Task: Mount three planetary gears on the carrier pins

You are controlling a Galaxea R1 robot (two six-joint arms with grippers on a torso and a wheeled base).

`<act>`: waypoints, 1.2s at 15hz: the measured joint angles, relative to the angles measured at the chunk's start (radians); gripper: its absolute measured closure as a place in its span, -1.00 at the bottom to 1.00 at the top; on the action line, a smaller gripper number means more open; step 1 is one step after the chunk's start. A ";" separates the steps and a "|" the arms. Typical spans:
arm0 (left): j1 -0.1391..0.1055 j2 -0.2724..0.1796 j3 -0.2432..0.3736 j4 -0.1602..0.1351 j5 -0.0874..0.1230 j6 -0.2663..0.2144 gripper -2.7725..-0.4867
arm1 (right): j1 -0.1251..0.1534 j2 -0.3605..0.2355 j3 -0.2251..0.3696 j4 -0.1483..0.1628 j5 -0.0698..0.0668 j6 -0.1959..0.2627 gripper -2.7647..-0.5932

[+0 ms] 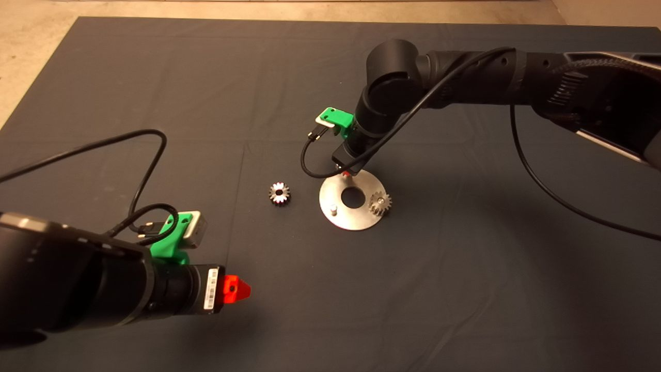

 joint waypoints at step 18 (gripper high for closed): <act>0.000 0.000 0.000 0.000 0.000 0.000 -0.98 | -0.005 -0.020 0.022 0.000 -0.004 0.000 0.93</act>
